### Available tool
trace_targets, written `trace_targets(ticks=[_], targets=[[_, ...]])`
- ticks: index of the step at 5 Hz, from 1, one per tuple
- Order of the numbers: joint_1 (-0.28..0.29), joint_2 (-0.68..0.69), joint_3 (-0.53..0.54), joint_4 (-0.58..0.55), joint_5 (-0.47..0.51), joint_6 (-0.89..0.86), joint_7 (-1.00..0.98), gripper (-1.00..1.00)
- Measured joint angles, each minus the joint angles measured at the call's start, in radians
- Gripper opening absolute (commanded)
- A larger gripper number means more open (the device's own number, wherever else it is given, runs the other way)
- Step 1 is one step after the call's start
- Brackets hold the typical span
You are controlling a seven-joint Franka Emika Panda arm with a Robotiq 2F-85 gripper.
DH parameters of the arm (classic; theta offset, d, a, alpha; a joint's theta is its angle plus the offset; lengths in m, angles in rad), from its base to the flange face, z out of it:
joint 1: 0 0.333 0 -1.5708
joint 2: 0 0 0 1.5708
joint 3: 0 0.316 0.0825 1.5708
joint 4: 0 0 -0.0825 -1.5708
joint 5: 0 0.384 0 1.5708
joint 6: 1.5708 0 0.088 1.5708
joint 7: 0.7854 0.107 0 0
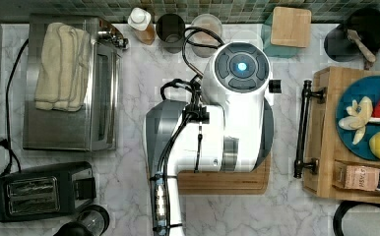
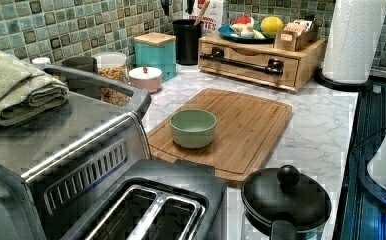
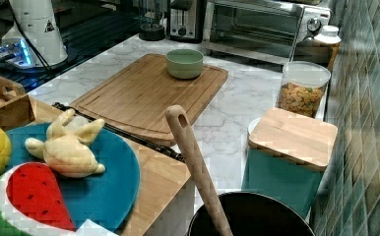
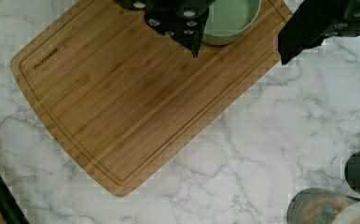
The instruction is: Open the drawer.
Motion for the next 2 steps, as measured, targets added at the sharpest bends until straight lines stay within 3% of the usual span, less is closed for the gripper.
trace_targets(ticks=[2], targets=[[0.000, 0.015, 0.000, -0.009, -0.001, 0.007, 0.000, 1.00]])
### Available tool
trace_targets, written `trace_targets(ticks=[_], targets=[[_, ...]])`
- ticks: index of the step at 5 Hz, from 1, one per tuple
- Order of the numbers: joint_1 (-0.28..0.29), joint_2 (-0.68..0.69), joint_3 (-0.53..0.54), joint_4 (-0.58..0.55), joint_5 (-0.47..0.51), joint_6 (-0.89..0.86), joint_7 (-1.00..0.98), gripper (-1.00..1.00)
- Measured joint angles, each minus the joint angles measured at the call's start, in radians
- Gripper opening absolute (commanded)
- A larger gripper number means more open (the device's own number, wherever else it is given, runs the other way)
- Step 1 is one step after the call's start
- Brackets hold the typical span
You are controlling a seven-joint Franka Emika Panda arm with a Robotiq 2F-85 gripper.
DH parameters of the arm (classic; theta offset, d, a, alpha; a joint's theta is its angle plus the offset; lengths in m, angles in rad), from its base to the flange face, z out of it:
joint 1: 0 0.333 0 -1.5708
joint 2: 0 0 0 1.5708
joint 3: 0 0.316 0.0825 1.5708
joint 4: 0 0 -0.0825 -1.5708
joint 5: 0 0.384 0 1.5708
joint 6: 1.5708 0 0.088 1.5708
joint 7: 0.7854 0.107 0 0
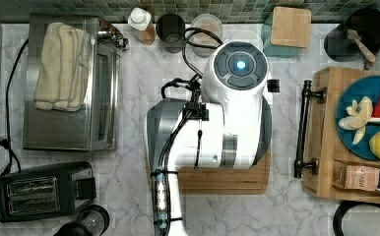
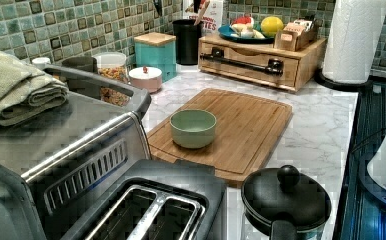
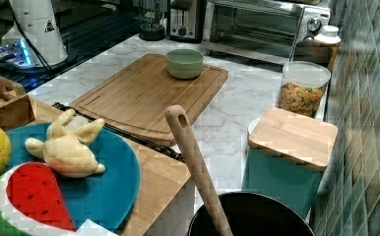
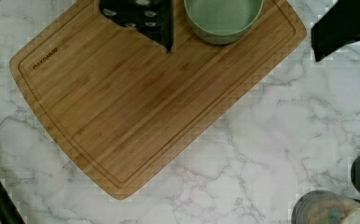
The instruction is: Open the drawer.
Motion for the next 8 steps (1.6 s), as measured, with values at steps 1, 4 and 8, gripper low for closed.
trace_targets(ticks=[1, 4, 8], targets=[[-0.001, 0.011, 0.001, -0.007, -0.018, 0.029, -0.006, 1.00], [-0.024, 0.021, -0.023, -0.058, -0.029, 0.202, -0.429, 1.00], [-0.165, 0.151, -0.135, -0.071, -0.108, 0.313, -0.802, 1.00]])
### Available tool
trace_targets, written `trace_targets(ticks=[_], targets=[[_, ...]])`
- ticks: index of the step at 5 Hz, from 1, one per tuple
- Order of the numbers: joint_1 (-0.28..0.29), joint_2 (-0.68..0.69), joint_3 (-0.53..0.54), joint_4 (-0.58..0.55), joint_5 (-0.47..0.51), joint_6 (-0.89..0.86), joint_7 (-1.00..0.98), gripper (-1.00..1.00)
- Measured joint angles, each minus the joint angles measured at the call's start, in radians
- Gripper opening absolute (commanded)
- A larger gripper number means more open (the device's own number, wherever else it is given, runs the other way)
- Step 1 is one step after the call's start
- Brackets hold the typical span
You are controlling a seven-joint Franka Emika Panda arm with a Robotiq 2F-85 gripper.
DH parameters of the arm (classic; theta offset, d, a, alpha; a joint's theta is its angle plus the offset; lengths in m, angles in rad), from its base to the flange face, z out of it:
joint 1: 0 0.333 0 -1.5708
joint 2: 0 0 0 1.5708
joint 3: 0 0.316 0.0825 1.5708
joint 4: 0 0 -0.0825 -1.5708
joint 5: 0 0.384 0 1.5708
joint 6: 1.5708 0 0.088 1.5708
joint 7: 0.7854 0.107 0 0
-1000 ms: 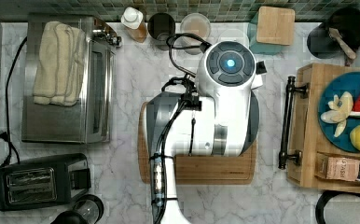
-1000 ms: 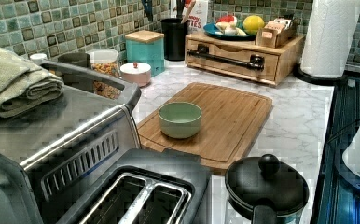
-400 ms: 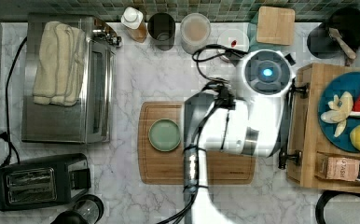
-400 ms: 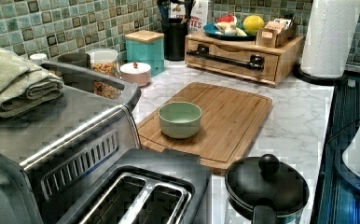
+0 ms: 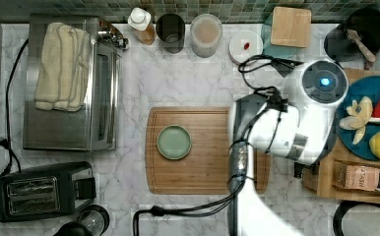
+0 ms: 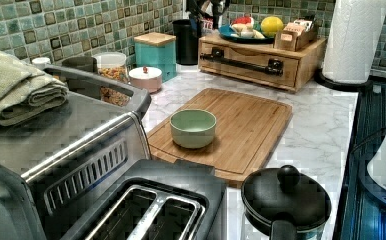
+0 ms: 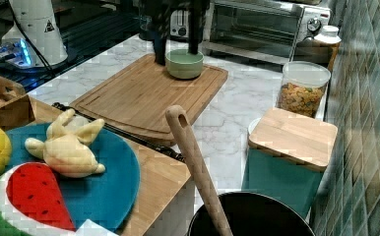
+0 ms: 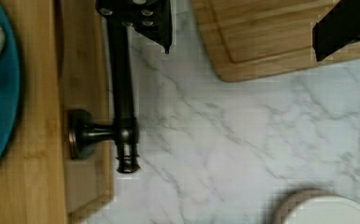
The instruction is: Open the drawer.
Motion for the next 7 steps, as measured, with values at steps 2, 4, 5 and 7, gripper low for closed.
trace_targets(ticks=[2, 4, 5, 7], targets=[[-0.063, 0.039, -0.027, -0.057, -0.006, 0.127, -0.017, 1.00], [-0.080, 0.038, -0.019, -0.076, -0.019, 0.149, -0.088, 1.00], [-0.072, 0.048, -0.017, -0.071, -0.083, 0.147, -0.099, 1.00], [-0.071, 0.086, -0.017, -0.072, -0.117, 0.210, -0.099, 1.00]])
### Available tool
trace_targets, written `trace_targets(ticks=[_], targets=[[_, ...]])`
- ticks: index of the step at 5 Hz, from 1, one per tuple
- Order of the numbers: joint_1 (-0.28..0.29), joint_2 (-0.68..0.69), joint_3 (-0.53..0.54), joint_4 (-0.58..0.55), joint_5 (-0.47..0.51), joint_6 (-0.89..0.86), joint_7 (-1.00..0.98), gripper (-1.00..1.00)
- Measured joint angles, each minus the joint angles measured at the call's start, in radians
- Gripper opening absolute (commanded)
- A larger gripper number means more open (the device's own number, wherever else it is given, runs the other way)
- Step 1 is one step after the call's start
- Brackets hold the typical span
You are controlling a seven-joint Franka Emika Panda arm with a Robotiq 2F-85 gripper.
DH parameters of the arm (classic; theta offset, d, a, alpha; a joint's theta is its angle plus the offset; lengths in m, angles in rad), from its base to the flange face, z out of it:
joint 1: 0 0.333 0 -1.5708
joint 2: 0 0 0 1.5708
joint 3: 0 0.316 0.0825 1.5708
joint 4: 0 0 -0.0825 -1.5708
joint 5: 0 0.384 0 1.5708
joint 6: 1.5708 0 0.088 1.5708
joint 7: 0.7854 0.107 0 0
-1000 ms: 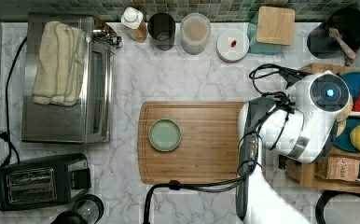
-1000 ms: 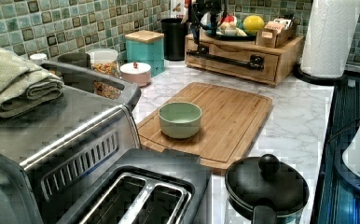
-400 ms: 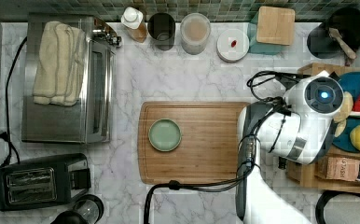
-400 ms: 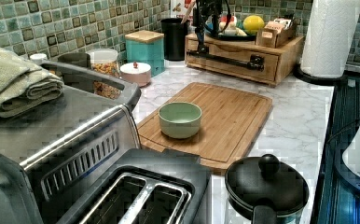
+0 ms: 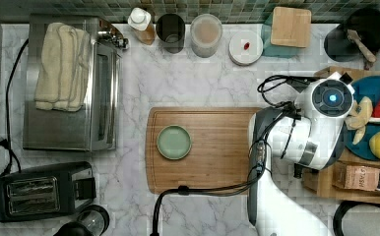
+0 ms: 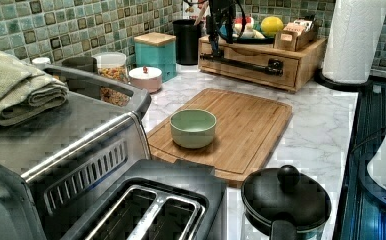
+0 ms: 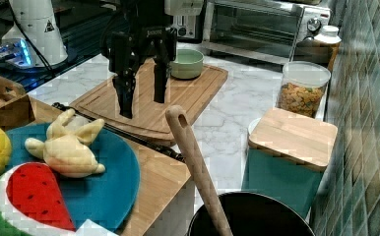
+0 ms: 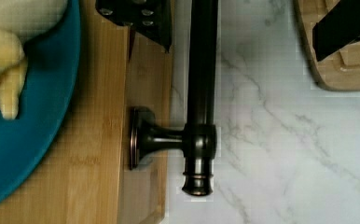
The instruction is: Open the drawer.
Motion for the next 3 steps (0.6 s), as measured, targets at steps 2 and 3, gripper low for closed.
trace_targets(ticks=[2, 3], targets=[[0.002, 0.023, -0.002, -0.027, 0.003, 0.030, 0.012, 1.00], [0.001, 0.010, -0.002, -0.074, -0.030, 0.051, 0.042, 1.00]])
